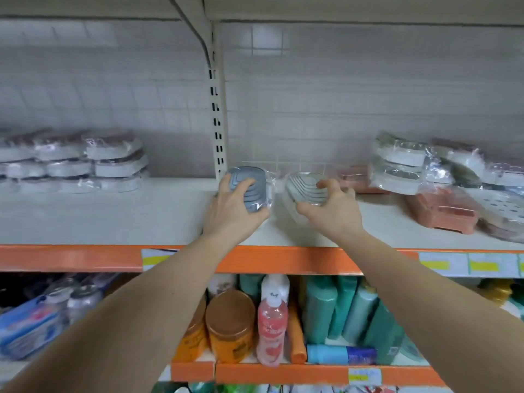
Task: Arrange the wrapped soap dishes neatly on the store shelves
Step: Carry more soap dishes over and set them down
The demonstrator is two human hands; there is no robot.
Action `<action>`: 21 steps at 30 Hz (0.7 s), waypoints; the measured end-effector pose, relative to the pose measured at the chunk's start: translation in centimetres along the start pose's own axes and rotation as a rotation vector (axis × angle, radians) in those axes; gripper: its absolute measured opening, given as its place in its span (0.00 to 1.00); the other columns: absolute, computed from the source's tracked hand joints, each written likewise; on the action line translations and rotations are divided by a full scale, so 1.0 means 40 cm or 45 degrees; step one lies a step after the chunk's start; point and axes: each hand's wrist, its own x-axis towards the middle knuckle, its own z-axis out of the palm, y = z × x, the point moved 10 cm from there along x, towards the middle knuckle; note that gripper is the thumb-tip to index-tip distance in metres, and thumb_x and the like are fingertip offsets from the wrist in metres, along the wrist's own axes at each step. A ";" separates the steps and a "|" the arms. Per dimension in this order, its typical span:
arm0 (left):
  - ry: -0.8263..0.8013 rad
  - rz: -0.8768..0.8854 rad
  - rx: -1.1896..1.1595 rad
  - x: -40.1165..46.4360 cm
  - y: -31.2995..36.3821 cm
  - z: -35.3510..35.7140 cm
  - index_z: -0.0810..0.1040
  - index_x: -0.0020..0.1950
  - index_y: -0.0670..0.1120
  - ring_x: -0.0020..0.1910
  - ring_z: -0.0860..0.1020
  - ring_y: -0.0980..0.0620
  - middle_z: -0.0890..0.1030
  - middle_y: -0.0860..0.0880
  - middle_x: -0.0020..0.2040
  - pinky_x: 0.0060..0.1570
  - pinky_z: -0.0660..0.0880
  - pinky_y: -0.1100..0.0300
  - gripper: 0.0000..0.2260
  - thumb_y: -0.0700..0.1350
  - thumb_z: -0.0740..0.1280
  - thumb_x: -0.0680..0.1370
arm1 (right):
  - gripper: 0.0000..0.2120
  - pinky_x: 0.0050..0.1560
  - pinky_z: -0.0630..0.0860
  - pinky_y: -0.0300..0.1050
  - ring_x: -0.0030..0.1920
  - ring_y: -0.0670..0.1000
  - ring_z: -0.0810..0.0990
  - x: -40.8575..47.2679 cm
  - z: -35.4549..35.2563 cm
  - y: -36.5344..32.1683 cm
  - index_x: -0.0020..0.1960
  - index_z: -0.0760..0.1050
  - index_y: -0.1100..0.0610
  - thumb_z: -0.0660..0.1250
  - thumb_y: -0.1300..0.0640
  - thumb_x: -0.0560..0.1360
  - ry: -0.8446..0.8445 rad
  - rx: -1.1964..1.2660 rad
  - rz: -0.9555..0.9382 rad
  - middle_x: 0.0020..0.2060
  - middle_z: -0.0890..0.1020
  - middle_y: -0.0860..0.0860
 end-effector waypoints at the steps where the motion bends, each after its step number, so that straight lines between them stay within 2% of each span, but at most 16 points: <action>1: 0.030 -0.022 -0.002 -0.007 -0.033 -0.050 0.66 0.70 0.56 0.67 0.67 0.47 0.52 0.54 0.76 0.61 0.64 0.61 0.27 0.56 0.68 0.72 | 0.28 0.63 0.69 0.50 0.61 0.60 0.71 -0.012 0.021 -0.054 0.66 0.67 0.51 0.70 0.46 0.68 -0.007 0.016 -0.045 0.61 0.68 0.58; 7: 0.218 -0.167 0.096 -0.093 -0.312 -0.417 0.67 0.68 0.56 0.66 0.68 0.44 0.54 0.53 0.75 0.62 0.64 0.59 0.26 0.55 0.68 0.71 | 0.28 0.63 0.70 0.51 0.61 0.60 0.72 -0.150 0.228 -0.445 0.65 0.68 0.50 0.70 0.46 0.67 -0.133 0.104 -0.281 0.63 0.67 0.57; 15: 0.299 -0.307 0.206 -0.273 -0.752 -0.868 0.65 0.66 0.54 0.61 0.71 0.43 0.60 0.50 0.71 0.60 0.70 0.50 0.28 0.57 0.68 0.69 | 0.29 0.61 0.70 0.49 0.64 0.57 0.68 -0.424 0.573 -0.925 0.65 0.66 0.50 0.69 0.44 0.67 -0.295 0.116 -0.475 0.61 0.71 0.57; 18: 0.342 -0.350 0.261 -0.306 -0.861 -0.997 0.64 0.67 0.52 0.60 0.72 0.42 0.60 0.50 0.71 0.59 0.70 0.50 0.28 0.57 0.68 0.70 | 0.28 0.58 0.71 0.48 0.61 0.58 0.72 -0.485 0.654 -1.064 0.65 0.66 0.50 0.69 0.44 0.68 -0.324 0.126 -0.527 0.60 0.73 0.56; 21: 0.354 -0.394 0.229 -0.314 -0.952 -1.083 0.64 0.66 0.52 0.60 0.71 0.42 0.60 0.50 0.70 0.59 0.70 0.50 0.27 0.57 0.68 0.70 | 0.29 0.56 0.70 0.47 0.63 0.58 0.69 -0.520 0.721 -1.187 0.66 0.66 0.51 0.68 0.43 0.69 -0.335 0.062 -0.597 0.59 0.75 0.56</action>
